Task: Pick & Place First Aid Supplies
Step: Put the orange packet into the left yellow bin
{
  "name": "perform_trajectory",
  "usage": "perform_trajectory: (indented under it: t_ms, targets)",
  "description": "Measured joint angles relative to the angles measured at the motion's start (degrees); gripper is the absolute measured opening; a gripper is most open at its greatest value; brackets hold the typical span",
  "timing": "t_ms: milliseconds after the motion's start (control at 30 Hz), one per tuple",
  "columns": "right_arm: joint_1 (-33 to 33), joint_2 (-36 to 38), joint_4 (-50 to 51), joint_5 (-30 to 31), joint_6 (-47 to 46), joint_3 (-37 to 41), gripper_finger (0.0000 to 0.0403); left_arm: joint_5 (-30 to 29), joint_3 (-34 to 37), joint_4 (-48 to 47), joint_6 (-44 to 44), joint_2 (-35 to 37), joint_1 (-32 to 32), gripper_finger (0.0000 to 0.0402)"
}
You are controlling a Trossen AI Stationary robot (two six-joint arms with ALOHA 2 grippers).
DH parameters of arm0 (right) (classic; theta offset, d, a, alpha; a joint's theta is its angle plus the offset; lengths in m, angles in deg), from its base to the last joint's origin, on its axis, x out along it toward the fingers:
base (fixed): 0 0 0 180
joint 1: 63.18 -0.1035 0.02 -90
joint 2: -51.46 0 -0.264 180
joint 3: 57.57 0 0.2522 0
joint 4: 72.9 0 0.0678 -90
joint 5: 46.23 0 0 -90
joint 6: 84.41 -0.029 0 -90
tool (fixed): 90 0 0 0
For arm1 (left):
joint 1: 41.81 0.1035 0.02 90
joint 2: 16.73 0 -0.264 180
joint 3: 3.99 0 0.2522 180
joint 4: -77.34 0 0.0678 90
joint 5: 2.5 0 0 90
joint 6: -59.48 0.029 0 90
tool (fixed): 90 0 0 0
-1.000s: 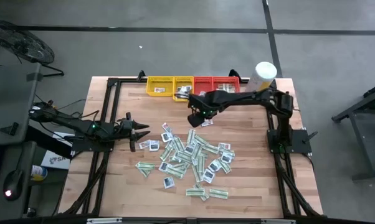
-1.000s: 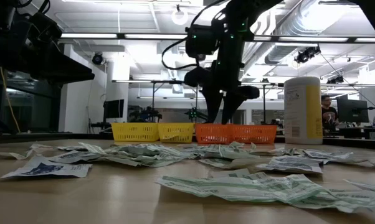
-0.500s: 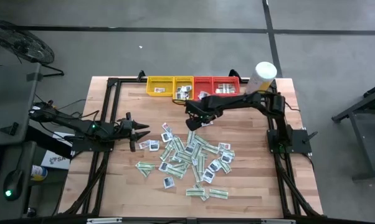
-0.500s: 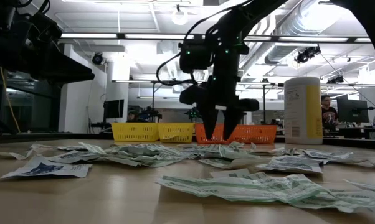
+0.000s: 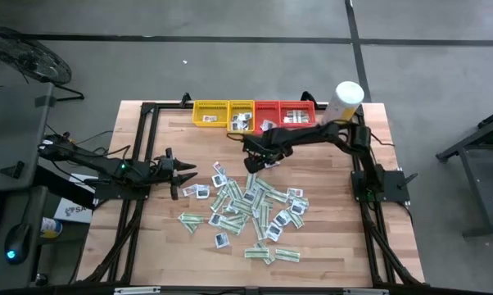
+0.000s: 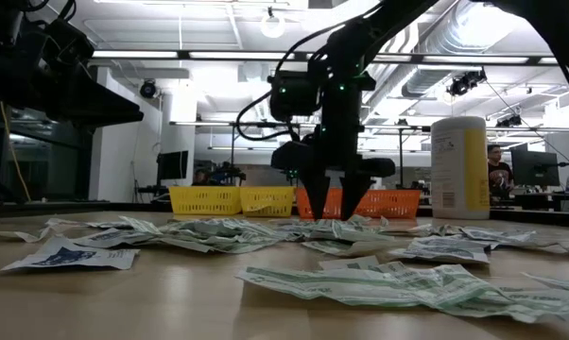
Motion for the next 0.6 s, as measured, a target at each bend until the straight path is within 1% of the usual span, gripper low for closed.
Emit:
perform_trajectory:
  t_ms: [167,267,367,600]
  targets:
    - [0.1,-0.7,0.7,-0.1,-0.9,-0.2,0.0224,0.2,0.0,0.0,0.0,0.0,0.0,0.0127]
    - [0.1,-1.1,1.3,0.9,-0.9,-0.2,0.0218,0.2,0.0,0.0,0.0,0.0,0.0,0.0127]
    - [0.1,-1.7,2.7,1.0,0.0,-0.3,0.0197,0.3,0.0,0.0,0.0,0.0,0.0,0.0127]
    - [0.1,-2.4,3.4,0.3,1.6,-0.3,0.0130,0.3,0.0,0.0,0.0,0.0,0.0,0.0127]
